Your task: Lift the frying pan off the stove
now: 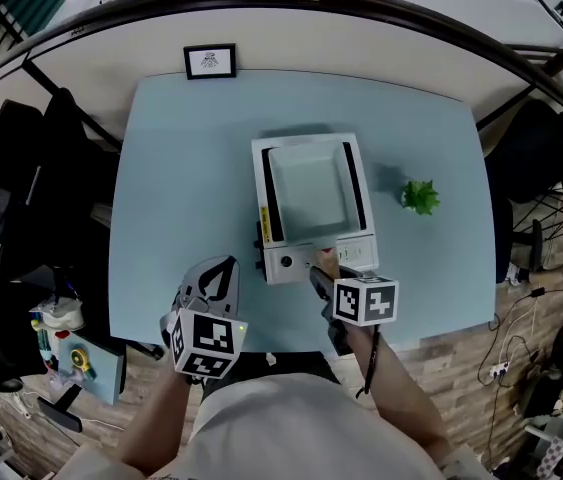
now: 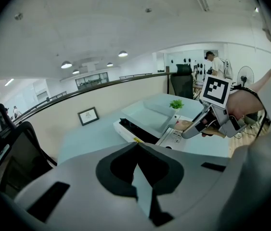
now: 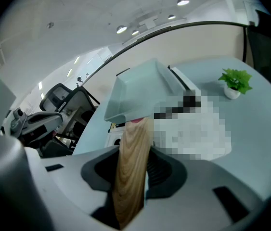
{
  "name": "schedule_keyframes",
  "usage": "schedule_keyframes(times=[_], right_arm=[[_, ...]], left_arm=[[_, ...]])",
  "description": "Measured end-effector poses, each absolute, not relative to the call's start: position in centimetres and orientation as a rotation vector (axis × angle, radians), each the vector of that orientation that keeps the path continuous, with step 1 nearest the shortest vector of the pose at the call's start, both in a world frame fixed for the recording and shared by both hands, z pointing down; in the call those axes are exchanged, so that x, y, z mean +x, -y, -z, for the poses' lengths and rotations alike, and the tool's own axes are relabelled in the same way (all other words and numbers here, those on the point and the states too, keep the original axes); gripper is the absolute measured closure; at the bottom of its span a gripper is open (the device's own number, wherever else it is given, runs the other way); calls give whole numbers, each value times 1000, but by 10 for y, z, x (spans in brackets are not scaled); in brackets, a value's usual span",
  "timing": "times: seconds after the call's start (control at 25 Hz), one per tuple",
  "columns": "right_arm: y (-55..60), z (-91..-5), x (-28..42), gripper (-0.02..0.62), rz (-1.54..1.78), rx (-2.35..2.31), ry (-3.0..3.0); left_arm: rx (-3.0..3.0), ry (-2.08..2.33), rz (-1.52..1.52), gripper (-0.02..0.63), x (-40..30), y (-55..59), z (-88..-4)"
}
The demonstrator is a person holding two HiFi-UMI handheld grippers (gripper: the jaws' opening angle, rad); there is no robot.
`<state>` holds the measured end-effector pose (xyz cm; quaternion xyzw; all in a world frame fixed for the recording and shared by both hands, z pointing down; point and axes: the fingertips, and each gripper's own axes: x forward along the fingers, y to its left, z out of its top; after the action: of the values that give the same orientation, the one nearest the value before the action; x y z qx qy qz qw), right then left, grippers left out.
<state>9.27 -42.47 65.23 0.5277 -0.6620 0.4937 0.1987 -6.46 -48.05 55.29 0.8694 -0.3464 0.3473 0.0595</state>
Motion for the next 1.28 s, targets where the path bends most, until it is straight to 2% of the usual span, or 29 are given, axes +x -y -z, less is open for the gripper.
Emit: schedule_keyframes(times=[0.36, 0.8, 1.28], right_arm=[[417, -621, 93, 459, -1320, 1497, 1881], [455, -515, 107, 458, -1090, 1636, 2051], [467, -406, 119, 457, -847, 1772, 2208]], left_arm=[[2652, 1102, -1026, 604, -78, 476, -532], [2717, 1202, -954, 604, -88, 495, -491], [2839, 1379, -732, 604, -100, 514, -404]])
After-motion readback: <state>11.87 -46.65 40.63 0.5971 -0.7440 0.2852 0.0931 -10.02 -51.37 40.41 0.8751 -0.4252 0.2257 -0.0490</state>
